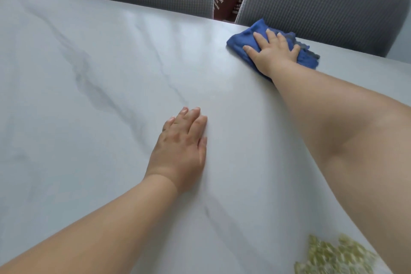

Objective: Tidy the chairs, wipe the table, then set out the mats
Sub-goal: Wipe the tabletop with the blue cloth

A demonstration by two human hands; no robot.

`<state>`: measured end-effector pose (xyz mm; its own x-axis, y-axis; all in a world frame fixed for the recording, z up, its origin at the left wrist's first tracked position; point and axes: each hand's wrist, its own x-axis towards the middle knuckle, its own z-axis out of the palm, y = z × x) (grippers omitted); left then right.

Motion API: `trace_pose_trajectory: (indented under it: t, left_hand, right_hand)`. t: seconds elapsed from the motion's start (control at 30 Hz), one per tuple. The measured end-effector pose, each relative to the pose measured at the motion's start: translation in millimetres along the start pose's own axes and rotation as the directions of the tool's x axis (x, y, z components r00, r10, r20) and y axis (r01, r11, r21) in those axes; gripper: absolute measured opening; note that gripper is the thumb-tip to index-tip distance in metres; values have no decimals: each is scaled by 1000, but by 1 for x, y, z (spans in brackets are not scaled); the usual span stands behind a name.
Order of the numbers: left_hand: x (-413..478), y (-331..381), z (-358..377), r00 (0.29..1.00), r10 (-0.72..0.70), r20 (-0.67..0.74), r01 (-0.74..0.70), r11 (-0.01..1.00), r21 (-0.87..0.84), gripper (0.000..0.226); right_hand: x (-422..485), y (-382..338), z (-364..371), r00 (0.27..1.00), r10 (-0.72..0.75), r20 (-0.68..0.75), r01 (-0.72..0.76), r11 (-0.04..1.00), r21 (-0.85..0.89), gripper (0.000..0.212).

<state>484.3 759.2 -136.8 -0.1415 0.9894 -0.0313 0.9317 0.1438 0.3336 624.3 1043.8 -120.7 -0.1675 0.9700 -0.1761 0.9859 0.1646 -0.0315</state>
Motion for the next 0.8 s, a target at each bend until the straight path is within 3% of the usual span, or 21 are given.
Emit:
trace_pose_trajectory:
  t: [0.27,0.47,0.53,0.7,0.8]
  left_hand:
    - [-2,3,0,1000,-8,-14,7,1000,-28,66]
    - [-9,6,-11,990,-41,-138,2,962,-271,61]
    - [-10,8,-13,986,-63,-154,10,946,-324,63]
    - [-3,2,-3,995,-45,-93,28,983,-179,71]
    - [-4,2,0,997,-8,-83,-1,994,-111,70]
  right_hand:
    - [-23,-4,-1,999,-33,17,33,999,15,65]
    - [-178,-14,28,941,-334,62,335,942,-14,66]
    - [-198,-13,31,924,-374,77,377,925,-41,66]
    - [-142,-24,23,898,-438,42,439,898,-28,64]
    - [-80,-40,15,927,-374,13,374,927,-27,63]
